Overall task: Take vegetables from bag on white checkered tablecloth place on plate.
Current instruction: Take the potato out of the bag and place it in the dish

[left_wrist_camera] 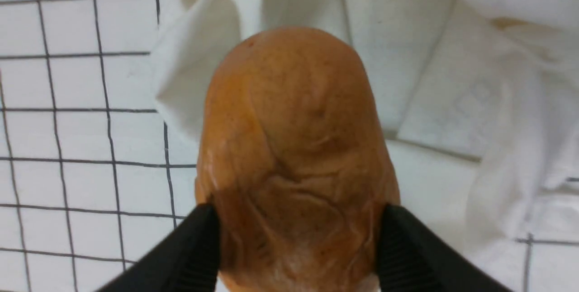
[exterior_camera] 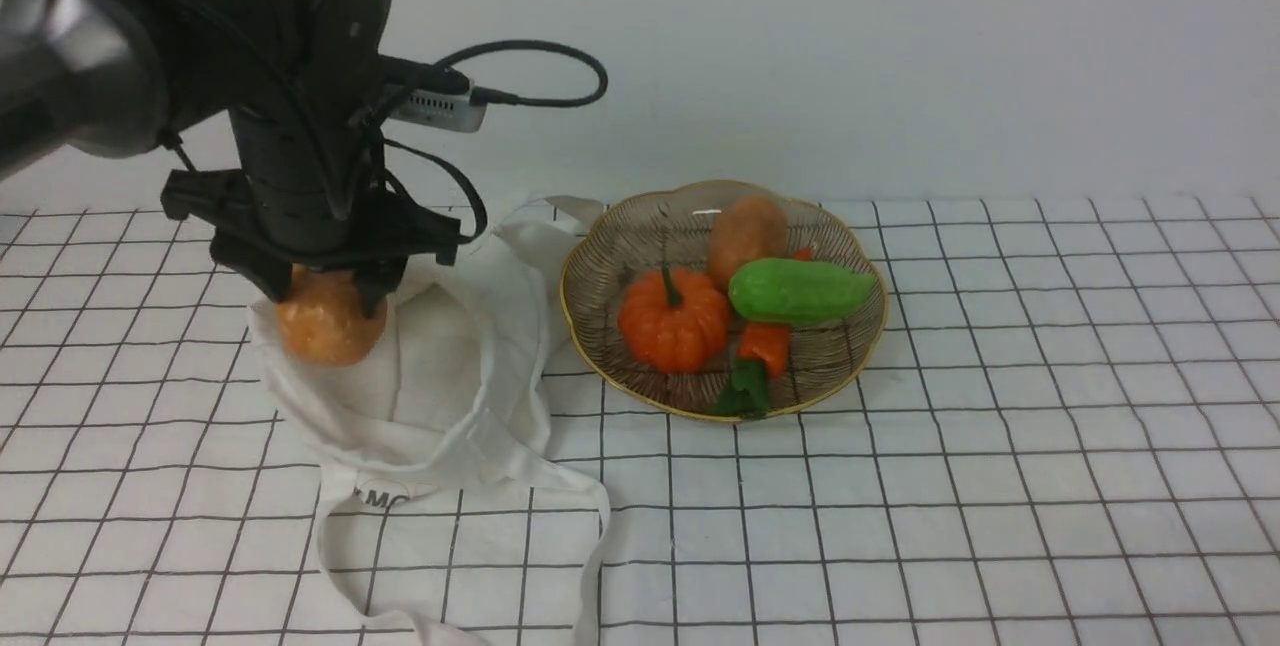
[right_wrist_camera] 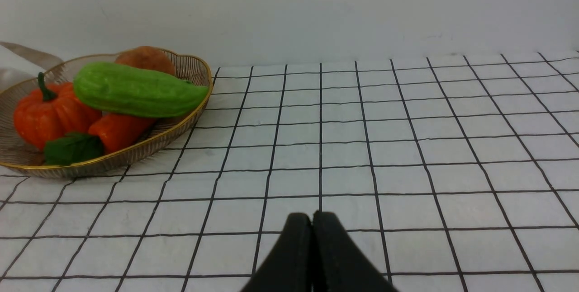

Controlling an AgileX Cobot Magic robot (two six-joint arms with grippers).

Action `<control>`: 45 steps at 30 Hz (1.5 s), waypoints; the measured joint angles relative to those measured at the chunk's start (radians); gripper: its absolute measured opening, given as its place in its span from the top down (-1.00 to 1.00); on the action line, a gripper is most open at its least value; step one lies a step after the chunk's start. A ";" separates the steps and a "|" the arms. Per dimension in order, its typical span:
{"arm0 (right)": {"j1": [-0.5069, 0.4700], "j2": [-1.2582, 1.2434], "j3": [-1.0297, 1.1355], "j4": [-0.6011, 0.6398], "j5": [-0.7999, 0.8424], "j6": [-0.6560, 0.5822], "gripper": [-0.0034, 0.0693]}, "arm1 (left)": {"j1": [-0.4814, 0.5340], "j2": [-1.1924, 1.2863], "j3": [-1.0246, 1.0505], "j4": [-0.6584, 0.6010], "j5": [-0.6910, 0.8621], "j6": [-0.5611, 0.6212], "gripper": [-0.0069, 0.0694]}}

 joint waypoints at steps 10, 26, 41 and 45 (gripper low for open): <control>0.000 0.000 0.000 0.000 0.000 0.000 0.95 | -0.171 0.066 -0.284 -0.102 -0.030 0.038 -0.23; 0.000 0.000 0.000 0.000 0.000 0.000 0.95 | -0.177 0.667 -0.893 -0.141 -0.085 0.025 -0.23; 0.000 0.000 0.000 0.000 0.000 0.000 0.95 | -0.177 0.702 -0.908 -0.166 -0.066 0.025 -0.90; 0.000 0.000 0.000 0.000 0.000 0.000 0.95 | -0.177 0.650 -0.908 -0.153 0.012 0.045 -0.71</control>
